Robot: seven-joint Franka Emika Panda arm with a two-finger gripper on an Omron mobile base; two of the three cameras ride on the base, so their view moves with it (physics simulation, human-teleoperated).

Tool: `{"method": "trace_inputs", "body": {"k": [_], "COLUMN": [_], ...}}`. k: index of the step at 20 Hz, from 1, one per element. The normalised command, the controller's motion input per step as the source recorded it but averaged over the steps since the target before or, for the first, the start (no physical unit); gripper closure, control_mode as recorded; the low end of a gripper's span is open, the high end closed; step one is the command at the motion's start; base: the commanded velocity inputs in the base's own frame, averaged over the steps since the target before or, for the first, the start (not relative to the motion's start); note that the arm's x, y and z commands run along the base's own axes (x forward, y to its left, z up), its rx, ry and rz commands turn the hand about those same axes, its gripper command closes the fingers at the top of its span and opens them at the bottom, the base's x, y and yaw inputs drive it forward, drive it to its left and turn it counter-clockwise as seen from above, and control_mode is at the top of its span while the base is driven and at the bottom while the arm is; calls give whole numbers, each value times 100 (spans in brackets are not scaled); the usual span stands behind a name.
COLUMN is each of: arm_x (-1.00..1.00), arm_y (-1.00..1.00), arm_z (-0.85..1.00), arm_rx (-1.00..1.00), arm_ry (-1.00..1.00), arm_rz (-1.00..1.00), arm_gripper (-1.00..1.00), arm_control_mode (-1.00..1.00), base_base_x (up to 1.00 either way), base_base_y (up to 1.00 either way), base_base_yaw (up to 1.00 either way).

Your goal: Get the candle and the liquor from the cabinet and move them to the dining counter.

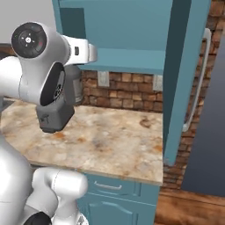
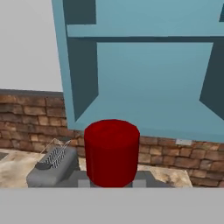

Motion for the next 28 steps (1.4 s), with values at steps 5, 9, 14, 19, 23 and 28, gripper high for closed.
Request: {"method": "trace_inputs", "body": {"k": [5,9,14,19,23,28], "arm_x": [0,0,0,0,0,0], "arm_y": [0,0,0,0,0,0], "arm_z": [0,0,0,0,0,0], "arm_rx": [0,0,0,0,0,0], "arm_ry": [0,0,0,0,0,0], "arm_rz": [0,0,0,0,0,0], "arm_gripper": [100,100,100,100,100,100], "arm_control_mode": [100,100,100,100,100,100], "base_base_x": [-85,-30,-17,-4,-4,0], "base_base_y": [74,95,16,10,11,2], "base_base_yaw": [11,62,99,100,99,100]}}
